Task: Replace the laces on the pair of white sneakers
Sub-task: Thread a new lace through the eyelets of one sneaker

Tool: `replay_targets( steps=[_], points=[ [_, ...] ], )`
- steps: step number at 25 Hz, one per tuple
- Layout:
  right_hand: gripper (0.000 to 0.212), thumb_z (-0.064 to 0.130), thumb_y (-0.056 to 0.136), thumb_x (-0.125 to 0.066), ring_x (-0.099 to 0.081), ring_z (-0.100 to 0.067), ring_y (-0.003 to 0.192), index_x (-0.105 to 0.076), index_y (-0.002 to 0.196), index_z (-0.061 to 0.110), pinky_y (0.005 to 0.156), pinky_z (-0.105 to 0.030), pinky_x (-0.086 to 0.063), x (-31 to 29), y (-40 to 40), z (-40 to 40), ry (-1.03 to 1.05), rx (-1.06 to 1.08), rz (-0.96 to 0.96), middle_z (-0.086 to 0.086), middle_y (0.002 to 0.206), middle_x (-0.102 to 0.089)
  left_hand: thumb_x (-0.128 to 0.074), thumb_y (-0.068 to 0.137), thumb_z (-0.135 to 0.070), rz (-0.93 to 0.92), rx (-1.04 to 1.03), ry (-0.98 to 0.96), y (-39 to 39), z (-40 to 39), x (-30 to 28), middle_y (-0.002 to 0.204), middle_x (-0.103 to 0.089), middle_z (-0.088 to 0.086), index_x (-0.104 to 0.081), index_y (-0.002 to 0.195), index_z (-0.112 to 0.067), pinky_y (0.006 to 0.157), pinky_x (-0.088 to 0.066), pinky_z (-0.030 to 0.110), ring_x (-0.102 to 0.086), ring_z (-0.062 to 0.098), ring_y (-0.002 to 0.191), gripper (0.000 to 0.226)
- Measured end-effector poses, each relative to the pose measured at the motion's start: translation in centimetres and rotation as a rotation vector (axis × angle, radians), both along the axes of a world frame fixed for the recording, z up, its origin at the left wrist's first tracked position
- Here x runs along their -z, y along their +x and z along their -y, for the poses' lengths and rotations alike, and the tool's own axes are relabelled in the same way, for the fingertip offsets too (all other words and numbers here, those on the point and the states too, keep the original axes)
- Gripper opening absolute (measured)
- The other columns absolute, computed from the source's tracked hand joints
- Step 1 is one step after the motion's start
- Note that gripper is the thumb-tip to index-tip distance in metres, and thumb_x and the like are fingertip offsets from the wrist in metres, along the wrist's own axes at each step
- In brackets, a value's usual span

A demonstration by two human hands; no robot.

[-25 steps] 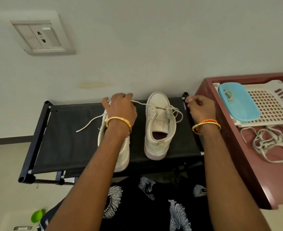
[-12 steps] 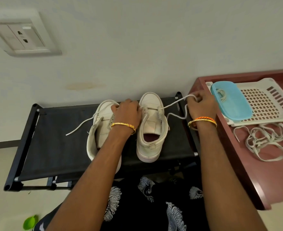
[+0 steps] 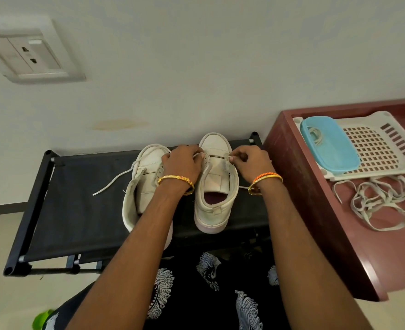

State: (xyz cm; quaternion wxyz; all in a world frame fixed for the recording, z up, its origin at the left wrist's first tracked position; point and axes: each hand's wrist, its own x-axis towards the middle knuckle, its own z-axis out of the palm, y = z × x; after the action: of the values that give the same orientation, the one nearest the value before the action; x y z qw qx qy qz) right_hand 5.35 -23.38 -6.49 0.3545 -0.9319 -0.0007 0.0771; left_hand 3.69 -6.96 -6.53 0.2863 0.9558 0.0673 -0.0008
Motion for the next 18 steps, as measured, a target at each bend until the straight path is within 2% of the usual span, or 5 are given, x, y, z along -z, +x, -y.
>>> replay_targets(
  steps=[4, 9, 12, 15, 18],
  points=[
    [0.012, 0.014, 0.092, -0.058, -0.054, -0.012, 0.084, -0.068, 0.095, 0.01, 0.078, -0.022, -0.04, 0.22, 0.36, 0.22, 0.065, 0.071, 0.028, -0.004, 0.093, -0.065, -0.051, 0.095, -0.025, 0.009, -0.002, -0.036, 0.18, -0.13, 0.26, 0.107, -0.069, 0.002, -0.067, 0.11, -0.021, 0.099, -0.037, 0.041, -0.058, 0.023, 0.107, 0.023],
    [0.007, 0.013, 0.091, -0.057, -0.058, -0.015, 0.083, -0.064, 0.088, 0.013, 0.077, -0.026, -0.045, 0.65, 0.61, 0.19, 0.098, 0.12, -0.031, -0.002, 0.09, -0.063, -0.052, 0.092, -0.019, 0.064, -0.036, -0.037, 0.25, -0.16, 0.3, 0.096, -0.07, 0.008, -0.07, 0.099, -0.012, 0.088, -0.042, 0.036, -0.061, 0.028, 0.096, 0.02],
    [0.006, 0.016, 0.089, -0.061, -0.062, -0.016, 0.082, -0.065, 0.088, 0.013, 0.08, -0.03, -0.051, 0.82, 0.62, 0.34, 0.126, 0.13, -0.017, -0.004, 0.086, -0.066, -0.047, 0.094, -0.016, 0.044, -0.064, -0.038, 0.09, -0.01, 0.12, 0.095, -0.067, 0.01, -0.065, 0.095, -0.007, 0.085, -0.042, 0.037, -0.059, 0.03, 0.093, 0.02],
    [0.002, 0.016, 0.086, -0.065, -0.064, -0.014, 0.072, -0.066, 0.088, 0.015, 0.072, -0.027, -0.054, 0.31, 0.69, 0.29, 0.25, 0.166, 0.035, -0.003, 0.078, -0.067, -0.043, 0.095, -0.014, 0.025, -0.136, -0.056, 0.17, -0.2, -0.15, 0.098, -0.064, 0.013, -0.059, 0.1, -0.005, 0.085, -0.043, 0.04, -0.058, 0.032, 0.094, 0.02],
    [0.004, 0.014, 0.086, -0.065, -0.062, -0.011, 0.064, -0.067, 0.089, 0.013, 0.068, -0.026, -0.054, -0.08, 0.83, 0.29, 0.317, 0.203, 0.049, -0.003, 0.077, -0.067, -0.044, 0.094, -0.015, 0.007, -0.148, -0.127, 0.3, -0.42, -0.27, 0.089, -0.064, 0.01, -0.058, 0.1, -0.007, 0.086, -0.046, 0.043, -0.059, 0.032, 0.089, 0.018]
  ],
)
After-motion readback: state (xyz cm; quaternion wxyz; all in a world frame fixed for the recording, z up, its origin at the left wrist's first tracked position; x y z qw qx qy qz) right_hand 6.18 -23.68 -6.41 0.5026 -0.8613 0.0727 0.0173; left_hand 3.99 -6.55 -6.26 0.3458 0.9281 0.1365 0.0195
